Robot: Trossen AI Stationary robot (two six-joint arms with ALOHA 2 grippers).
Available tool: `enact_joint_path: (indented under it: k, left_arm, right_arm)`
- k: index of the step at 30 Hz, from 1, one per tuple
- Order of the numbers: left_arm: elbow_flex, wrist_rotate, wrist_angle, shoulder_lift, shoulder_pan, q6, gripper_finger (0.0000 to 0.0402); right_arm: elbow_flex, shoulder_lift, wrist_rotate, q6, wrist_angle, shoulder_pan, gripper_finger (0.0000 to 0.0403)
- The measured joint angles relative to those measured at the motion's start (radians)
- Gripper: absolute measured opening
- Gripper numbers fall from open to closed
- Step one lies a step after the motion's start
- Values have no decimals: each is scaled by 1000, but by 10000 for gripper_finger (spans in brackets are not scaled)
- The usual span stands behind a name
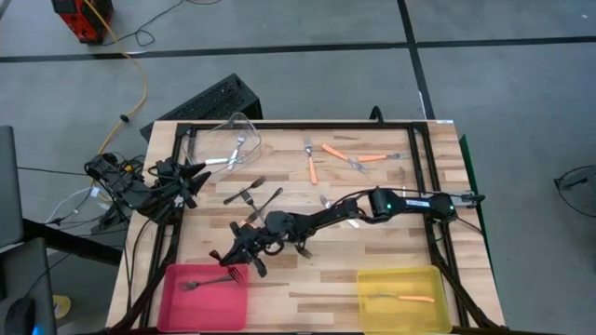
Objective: Sort silverware by color (type)
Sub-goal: Put the black fork into the red bin
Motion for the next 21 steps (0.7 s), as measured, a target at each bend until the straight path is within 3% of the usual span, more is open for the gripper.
enact_joint_path:
  k: [5,13,21]
  left_arm:
    - [0,-3,0,0,0,0,178]
    - [0,-6,0,0,0,0,178]
    - [0,-8,0,0,0,0,178]
  right_arm:
    - [29,0,-59,53,-50,-11,22]
    - [218,0,-102,-117,-445,-12,22]
    - [252,0,-169,-106,-417,-26,22]
